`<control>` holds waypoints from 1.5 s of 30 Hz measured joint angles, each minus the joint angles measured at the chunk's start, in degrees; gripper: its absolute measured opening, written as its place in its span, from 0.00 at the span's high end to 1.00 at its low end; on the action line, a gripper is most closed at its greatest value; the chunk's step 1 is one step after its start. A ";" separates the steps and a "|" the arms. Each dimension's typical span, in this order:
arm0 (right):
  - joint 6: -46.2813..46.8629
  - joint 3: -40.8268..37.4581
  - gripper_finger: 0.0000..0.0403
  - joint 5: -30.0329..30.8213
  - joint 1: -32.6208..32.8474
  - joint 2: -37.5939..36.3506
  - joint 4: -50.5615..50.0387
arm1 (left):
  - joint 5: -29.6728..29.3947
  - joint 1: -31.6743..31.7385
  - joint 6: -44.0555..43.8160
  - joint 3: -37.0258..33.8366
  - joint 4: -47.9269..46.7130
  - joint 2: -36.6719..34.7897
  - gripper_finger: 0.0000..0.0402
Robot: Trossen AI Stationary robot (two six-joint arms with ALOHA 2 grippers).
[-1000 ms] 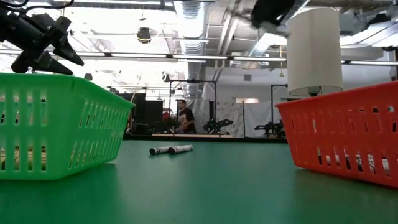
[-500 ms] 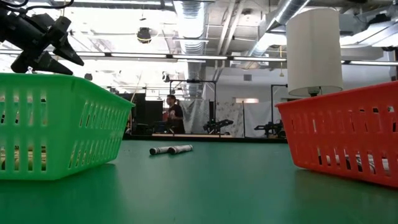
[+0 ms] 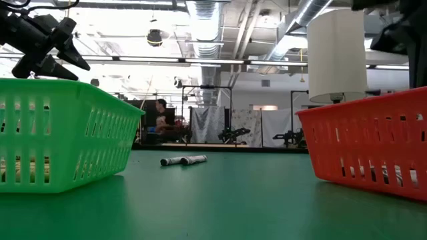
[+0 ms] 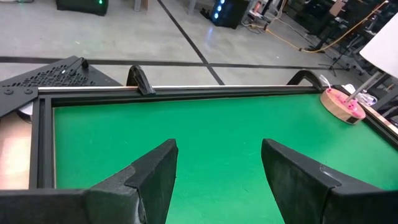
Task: Sort crayons
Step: Put the black crayon into the red bin
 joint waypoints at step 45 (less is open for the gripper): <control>-22.28 -1.05 1.00 -7.80 -4.16 8.20 10.87 | -0.02 -0.02 0.00 0.00 -0.03 -0.02 0.44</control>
